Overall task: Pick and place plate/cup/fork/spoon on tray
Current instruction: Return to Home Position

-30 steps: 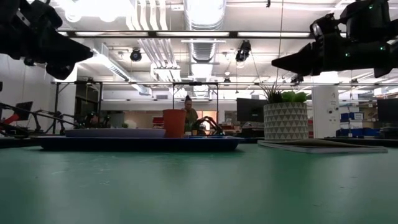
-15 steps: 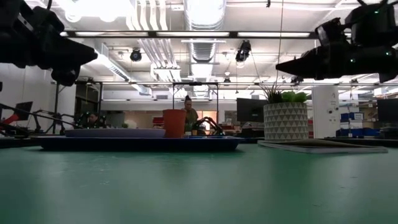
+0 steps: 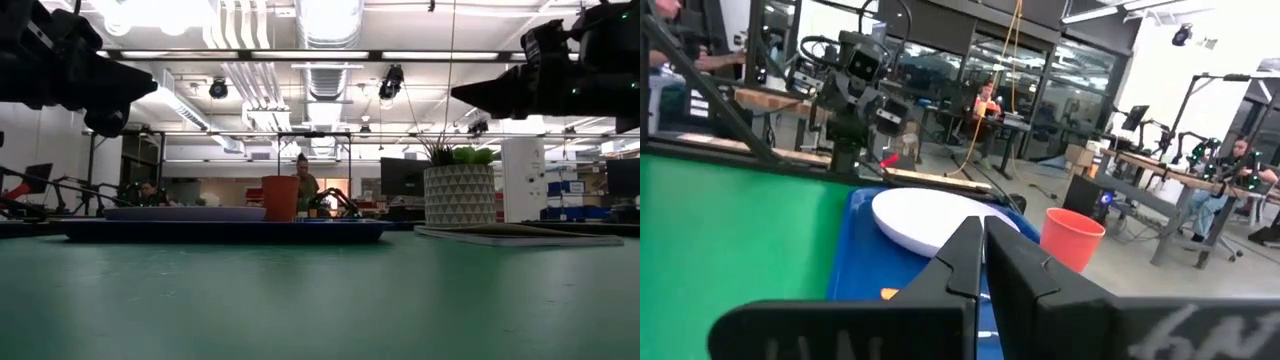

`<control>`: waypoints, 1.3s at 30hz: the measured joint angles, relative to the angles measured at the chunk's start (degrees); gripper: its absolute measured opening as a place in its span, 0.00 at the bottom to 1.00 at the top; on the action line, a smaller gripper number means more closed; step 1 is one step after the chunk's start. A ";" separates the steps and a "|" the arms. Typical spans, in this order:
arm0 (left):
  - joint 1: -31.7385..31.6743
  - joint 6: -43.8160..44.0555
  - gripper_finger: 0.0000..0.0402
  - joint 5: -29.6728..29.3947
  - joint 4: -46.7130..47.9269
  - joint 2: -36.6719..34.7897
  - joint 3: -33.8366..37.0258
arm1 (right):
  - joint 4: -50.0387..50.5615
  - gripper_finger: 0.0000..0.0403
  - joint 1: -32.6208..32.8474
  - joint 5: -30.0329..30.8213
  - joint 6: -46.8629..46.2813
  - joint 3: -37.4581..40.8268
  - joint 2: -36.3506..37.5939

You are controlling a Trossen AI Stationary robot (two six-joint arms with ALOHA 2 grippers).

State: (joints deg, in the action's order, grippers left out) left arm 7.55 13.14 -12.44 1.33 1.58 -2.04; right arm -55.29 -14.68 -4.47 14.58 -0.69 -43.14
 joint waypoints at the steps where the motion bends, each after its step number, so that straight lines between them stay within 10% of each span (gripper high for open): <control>1: 0.00 -0.01 0.14 0.00 0.04 0.12 0.00 | 0.92 0.02 0.00 0.00 -0.09 0.00 0.80; 39: 0.02 -3.42 0.14 -0.73 0.18 2.38 0.06 | 46.13 0.02 0.02 2.37 -0.48 0.09 43.07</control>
State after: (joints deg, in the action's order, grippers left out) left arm 7.57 9.72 -13.17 1.51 3.96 -1.98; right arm -9.16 -14.66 -2.10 14.09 -0.60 -0.08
